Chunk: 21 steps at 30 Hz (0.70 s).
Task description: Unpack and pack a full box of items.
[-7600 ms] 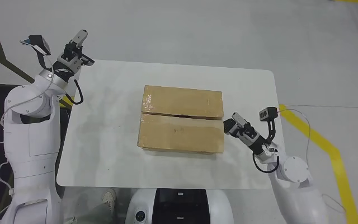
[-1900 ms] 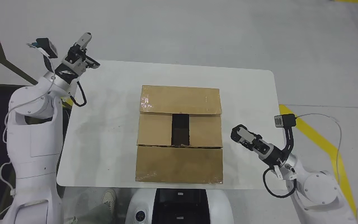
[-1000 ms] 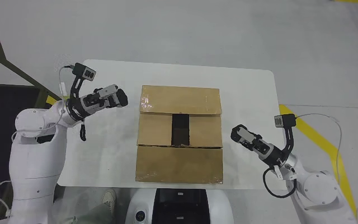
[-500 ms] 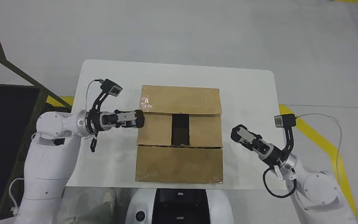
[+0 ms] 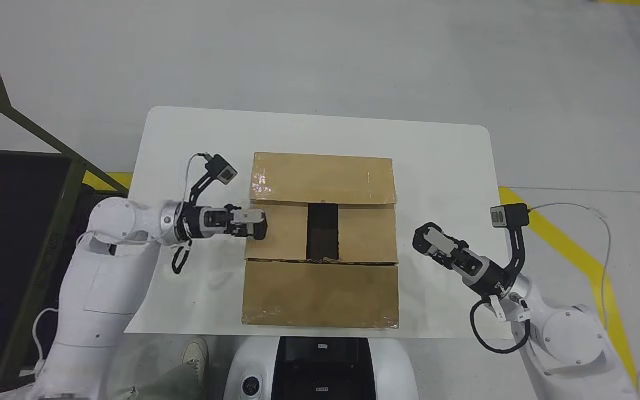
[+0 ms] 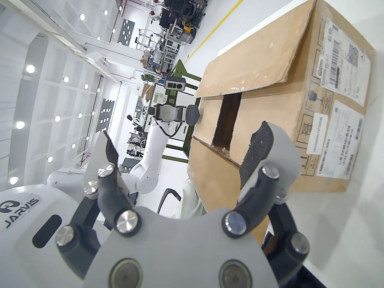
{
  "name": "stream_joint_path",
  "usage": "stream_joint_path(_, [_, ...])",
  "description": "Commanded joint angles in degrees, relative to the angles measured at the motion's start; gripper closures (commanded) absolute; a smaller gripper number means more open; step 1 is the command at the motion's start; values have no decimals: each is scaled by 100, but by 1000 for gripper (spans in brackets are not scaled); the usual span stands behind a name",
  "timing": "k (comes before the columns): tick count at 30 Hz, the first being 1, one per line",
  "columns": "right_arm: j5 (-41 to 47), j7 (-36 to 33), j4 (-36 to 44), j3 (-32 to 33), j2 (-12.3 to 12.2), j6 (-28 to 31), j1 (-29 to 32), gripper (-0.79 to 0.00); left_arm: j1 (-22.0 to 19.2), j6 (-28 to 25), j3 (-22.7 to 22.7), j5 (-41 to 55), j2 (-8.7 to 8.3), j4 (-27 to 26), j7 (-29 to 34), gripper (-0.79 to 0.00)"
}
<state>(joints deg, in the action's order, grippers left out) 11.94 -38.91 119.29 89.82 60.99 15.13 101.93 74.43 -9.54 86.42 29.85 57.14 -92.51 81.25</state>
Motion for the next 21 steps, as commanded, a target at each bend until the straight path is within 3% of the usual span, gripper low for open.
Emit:
stream_joint_path(1, [0, 0, 0, 0, 0, 0, 0, -785, -34, 12, -34, -25, -7, 79, -4, -785])
stream_joint_path(21, [0, 0, 0, 0, 0, 0, 0, -785, -391, 287, -314, -220, -30, 534, -655, -785])
